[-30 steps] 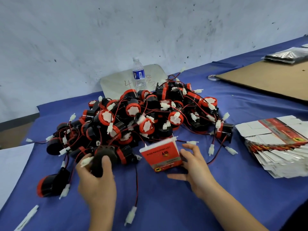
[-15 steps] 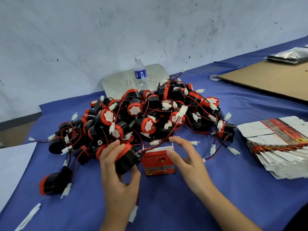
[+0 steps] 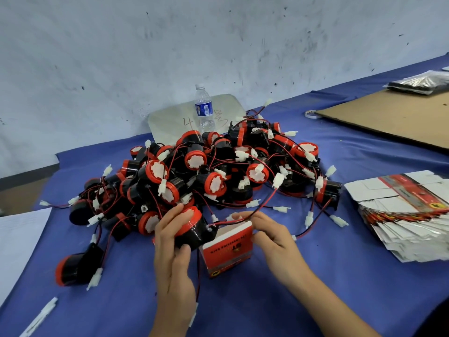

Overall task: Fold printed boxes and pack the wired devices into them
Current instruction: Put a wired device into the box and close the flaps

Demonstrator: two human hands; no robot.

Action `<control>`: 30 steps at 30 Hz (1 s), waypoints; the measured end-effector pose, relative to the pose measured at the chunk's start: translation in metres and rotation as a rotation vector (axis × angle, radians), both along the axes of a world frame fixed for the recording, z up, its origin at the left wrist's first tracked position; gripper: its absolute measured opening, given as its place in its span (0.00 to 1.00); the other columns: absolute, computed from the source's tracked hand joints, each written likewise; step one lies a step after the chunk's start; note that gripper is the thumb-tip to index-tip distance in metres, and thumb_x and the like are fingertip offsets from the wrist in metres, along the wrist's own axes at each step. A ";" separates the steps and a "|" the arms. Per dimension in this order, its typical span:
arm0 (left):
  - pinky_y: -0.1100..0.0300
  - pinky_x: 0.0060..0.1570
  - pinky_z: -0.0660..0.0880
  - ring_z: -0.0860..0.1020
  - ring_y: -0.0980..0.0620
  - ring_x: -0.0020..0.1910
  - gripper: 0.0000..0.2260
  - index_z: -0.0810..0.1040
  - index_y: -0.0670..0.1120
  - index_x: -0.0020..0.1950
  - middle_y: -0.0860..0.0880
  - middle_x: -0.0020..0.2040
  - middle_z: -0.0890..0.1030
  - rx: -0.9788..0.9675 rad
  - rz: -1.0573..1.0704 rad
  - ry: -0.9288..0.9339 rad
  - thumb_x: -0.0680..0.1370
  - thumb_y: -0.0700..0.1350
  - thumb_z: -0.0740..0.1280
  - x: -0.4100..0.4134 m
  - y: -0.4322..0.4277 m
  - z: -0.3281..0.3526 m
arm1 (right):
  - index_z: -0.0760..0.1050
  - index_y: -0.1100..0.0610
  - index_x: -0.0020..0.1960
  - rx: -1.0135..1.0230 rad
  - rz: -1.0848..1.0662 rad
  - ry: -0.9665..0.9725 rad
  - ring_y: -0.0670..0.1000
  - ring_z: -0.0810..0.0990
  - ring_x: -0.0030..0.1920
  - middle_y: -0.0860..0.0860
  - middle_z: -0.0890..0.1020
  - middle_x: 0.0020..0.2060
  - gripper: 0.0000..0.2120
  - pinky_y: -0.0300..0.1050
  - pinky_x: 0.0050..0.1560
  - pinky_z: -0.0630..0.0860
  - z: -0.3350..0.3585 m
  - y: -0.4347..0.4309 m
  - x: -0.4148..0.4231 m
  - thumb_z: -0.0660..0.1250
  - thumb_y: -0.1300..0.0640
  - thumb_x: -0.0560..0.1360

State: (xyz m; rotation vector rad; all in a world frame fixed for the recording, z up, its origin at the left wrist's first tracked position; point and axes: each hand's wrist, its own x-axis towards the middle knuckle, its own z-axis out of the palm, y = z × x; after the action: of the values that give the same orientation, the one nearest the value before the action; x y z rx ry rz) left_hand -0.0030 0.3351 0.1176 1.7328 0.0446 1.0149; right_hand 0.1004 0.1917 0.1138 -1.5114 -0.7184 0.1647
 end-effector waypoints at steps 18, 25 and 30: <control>0.70 0.65 0.64 0.64 0.59 0.73 0.23 0.69 0.61 0.71 0.49 0.75 0.65 0.315 -0.124 0.103 0.78 0.42 0.58 0.003 -0.018 0.006 | 0.80 0.60 0.53 0.245 -0.061 0.338 0.45 0.83 0.43 0.49 0.86 0.42 0.11 0.32 0.43 0.76 0.010 -0.007 0.001 0.60 0.57 0.80; 0.66 0.60 0.72 0.72 0.55 0.68 0.20 0.70 0.65 0.69 0.59 0.69 0.73 0.185 -0.176 0.146 0.77 0.50 0.62 0.001 -0.025 0.008 | 0.80 0.61 0.48 0.303 -0.115 0.453 0.49 0.83 0.43 0.53 0.85 0.38 0.12 0.37 0.45 0.78 0.010 -0.008 0.004 0.58 0.64 0.80; 0.73 0.44 0.73 0.78 0.52 0.59 0.14 0.77 0.58 0.62 0.56 0.64 0.77 0.395 -0.095 0.156 0.78 0.48 0.60 -0.001 -0.024 0.013 | 0.78 0.58 0.57 0.364 -0.141 0.429 0.48 0.81 0.39 0.54 0.81 0.35 0.12 0.37 0.43 0.77 0.010 -0.010 0.004 0.58 0.65 0.81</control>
State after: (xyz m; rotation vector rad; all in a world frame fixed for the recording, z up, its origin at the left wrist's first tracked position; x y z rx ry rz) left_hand -0.0037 0.3114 0.1304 2.1499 -0.1468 0.8558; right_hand 0.1049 0.1816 0.1238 -1.1209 -0.2771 0.2290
